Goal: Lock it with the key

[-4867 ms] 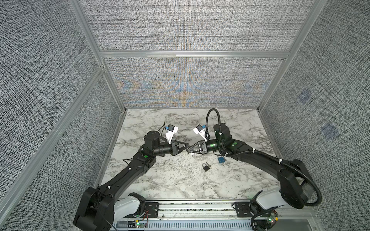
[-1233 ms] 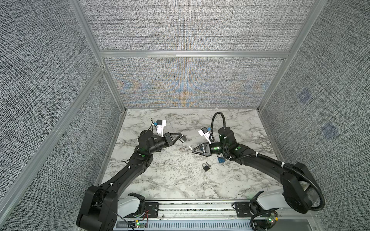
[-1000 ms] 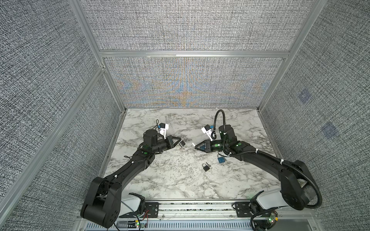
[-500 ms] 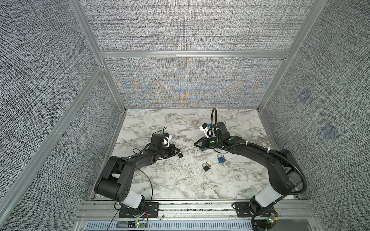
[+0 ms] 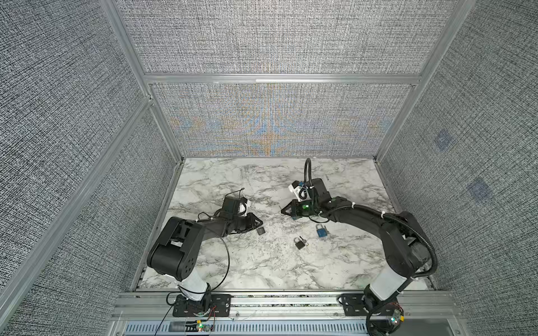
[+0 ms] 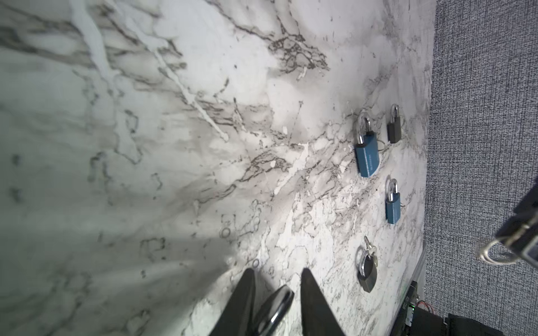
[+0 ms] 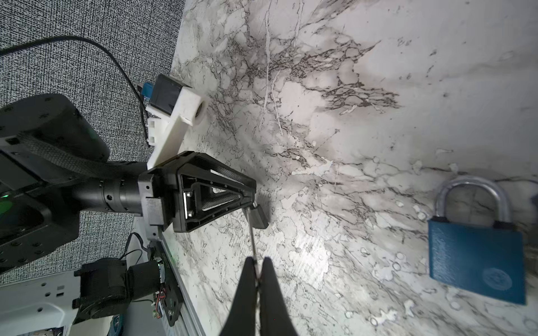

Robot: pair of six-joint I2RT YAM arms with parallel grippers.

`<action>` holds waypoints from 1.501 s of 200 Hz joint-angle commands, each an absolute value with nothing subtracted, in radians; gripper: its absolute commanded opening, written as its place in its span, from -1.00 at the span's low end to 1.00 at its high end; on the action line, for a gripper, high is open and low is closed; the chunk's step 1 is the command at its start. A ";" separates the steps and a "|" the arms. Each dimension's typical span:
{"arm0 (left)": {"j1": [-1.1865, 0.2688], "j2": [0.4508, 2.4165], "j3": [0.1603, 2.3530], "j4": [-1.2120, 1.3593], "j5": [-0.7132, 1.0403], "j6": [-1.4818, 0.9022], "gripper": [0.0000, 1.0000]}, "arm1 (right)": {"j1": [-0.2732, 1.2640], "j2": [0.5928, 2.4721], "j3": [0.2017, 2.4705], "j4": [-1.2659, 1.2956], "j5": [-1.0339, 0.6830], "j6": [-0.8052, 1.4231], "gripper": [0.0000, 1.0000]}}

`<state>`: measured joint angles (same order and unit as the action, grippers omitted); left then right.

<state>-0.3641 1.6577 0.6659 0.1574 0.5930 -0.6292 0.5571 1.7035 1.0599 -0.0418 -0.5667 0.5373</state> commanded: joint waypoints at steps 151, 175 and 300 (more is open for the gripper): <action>-0.357 1.448 0.717 -0.059 0.280 -0.637 -0.21 | 0.664 1.891 1.170 -0.066 -0.431 0.547 -0.96; -0.356 1.391 0.703 -0.064 0.256 -0.636 -0.21 | 0.684 1.925 1.183 -0.066 -0.422 0.554 -0.93; -0.354 1.249 0.693 -0.097 0.110 -0.646 -0.17 | 0.715 1.950 1.184 -0.078 -0.404 0.551 -0.26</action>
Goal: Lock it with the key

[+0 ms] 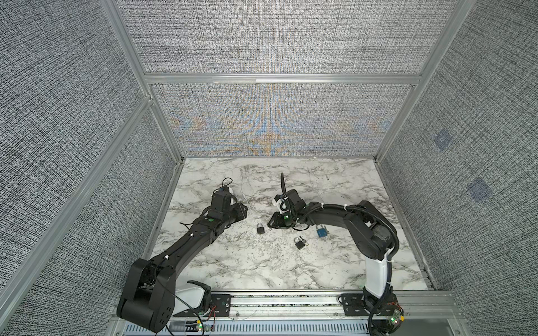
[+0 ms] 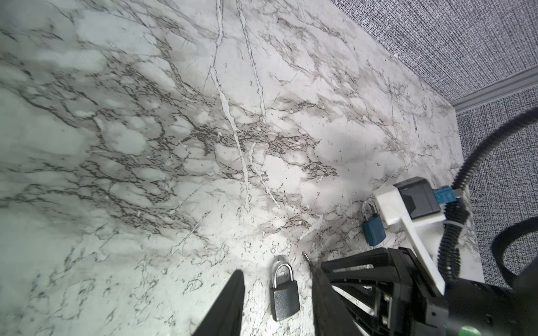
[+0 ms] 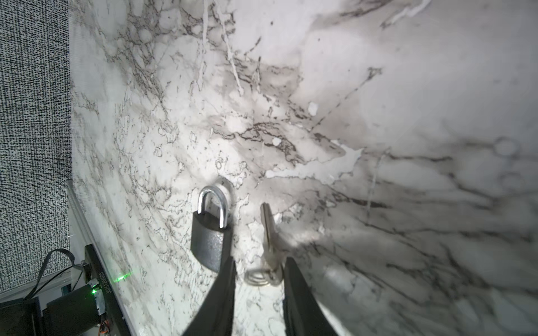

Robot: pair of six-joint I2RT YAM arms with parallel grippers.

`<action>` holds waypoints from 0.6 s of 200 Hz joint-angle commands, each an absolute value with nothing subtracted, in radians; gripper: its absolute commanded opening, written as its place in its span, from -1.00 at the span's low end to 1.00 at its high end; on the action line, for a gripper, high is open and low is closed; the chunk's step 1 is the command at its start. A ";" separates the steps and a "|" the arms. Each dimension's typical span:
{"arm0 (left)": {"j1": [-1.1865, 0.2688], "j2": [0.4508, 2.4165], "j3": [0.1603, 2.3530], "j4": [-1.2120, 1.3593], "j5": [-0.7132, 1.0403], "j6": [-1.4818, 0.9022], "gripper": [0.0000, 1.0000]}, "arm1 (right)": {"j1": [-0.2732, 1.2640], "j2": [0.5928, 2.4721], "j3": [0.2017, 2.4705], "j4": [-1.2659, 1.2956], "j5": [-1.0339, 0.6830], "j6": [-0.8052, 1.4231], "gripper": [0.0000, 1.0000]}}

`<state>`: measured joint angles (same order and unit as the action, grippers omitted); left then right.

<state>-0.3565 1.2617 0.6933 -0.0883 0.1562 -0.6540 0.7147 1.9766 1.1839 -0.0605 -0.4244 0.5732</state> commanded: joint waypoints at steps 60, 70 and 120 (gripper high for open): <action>-0.354 1.172 0.692 -0.078 -0.095 -0.596 0.00 | 0.681 1.775 1.196 -0.238 -0.246 0.449 0.91; -0.354 1.150 0.691 -0.070 -0.147 -0.575 0.09 | 0.666 1.739 1.202 -0.267 -0.207 0.424 0.98; -0.354 1.080 0.728 -0.040 -0.423 -0.431 0.99 | 0.532 1.541 1.173 -0.316 -0.003 0.369 0.98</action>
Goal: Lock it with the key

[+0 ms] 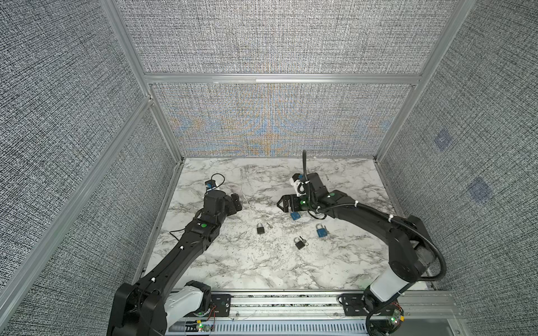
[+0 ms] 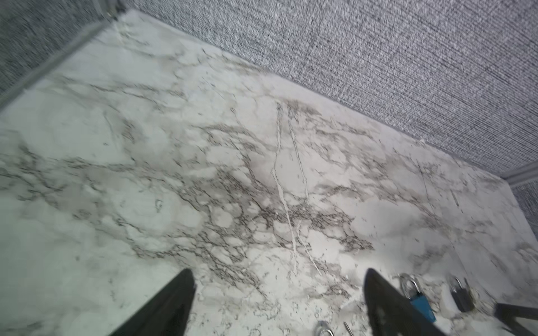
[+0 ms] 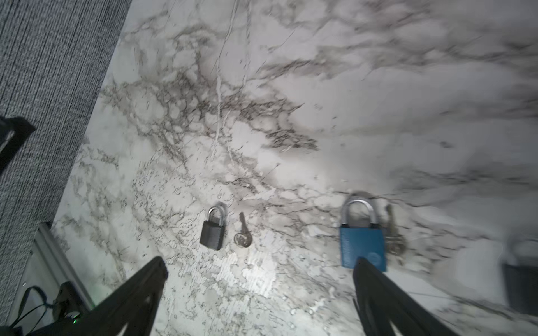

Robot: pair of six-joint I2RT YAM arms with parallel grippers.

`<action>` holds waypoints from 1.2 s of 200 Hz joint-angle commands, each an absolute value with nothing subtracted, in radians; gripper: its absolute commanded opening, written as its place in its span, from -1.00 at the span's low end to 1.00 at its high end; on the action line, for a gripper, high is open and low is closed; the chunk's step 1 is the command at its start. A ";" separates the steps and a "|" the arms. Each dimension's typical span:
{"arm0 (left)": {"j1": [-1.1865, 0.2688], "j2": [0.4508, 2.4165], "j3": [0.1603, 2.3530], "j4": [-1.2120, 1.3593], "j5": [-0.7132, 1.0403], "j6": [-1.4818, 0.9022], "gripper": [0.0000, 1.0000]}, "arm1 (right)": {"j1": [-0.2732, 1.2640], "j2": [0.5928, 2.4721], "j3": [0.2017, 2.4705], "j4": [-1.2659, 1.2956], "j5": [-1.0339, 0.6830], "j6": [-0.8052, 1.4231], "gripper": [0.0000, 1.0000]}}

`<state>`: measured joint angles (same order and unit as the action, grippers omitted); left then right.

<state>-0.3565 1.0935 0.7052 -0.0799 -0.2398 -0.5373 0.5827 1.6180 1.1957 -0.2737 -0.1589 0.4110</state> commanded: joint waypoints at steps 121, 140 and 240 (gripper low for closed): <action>-0.194 1.129 0.353 0.731 -0.626 0.022 0.99 | 0.131 1.139 0.399 0.532 0.505 0.019 0.98; -0.133 1.145 0.313 0.796 -0.521 -0.008 0.99 | 0.106 1.213 0.302 0.783 0.494 0.003 0.98; 0.010 1.413 0.157 1.261 -0.130 -0.047 0.99 | -0.030 1.510 0.255 1.117 0.194 0.075 0.98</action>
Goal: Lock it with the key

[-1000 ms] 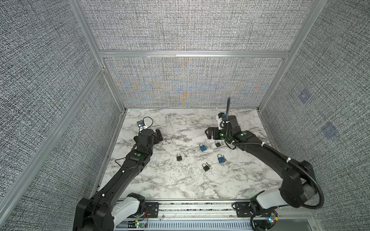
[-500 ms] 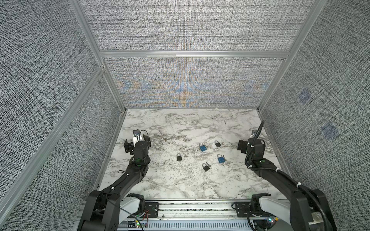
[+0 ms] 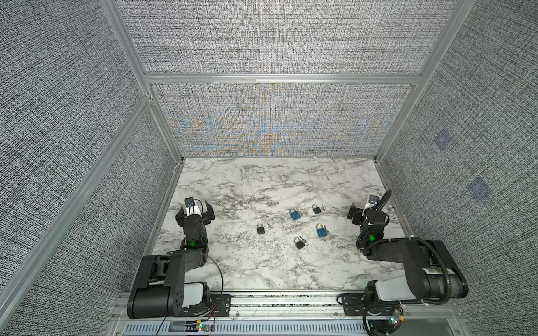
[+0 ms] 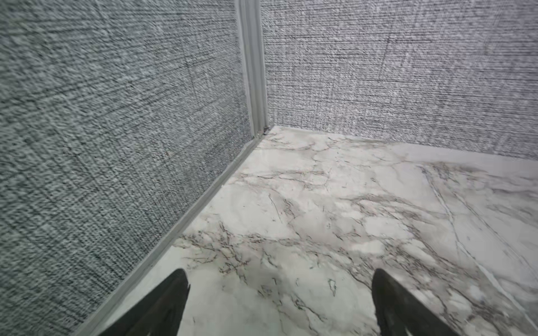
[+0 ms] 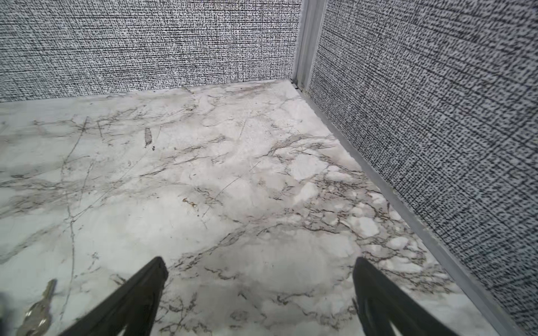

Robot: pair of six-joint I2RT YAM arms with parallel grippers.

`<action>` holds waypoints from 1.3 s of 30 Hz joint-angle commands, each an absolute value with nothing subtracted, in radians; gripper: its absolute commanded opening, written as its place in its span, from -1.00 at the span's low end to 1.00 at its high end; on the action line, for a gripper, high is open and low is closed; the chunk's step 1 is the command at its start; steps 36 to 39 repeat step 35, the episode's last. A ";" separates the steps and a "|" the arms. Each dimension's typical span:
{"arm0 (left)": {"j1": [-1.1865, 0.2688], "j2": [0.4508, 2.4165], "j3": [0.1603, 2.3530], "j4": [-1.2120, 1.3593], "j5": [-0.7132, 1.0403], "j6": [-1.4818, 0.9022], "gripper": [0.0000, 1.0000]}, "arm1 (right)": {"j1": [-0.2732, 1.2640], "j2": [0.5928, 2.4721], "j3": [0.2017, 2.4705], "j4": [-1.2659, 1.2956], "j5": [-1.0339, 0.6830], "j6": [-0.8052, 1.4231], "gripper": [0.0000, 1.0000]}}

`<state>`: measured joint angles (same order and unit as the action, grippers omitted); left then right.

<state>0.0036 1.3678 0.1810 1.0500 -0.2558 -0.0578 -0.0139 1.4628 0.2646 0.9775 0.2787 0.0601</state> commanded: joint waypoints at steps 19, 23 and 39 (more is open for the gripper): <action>0.015 1.532 0.174 1.335 0.076 0.030 0.98 | -0.056 1.541 0.303 1.056 0.112 0.071 0.98; 0.014 1.525 0.179 1.317 0.072 0.037 0.99 | -0.052 1.541 0.304 1.056 0.115 0.071 0.99; 0.012 1.539 0.171 1.352 0.077 0.038 0.99 | -0.048 1.542 0.304 1.053 0.126 0.066 0.98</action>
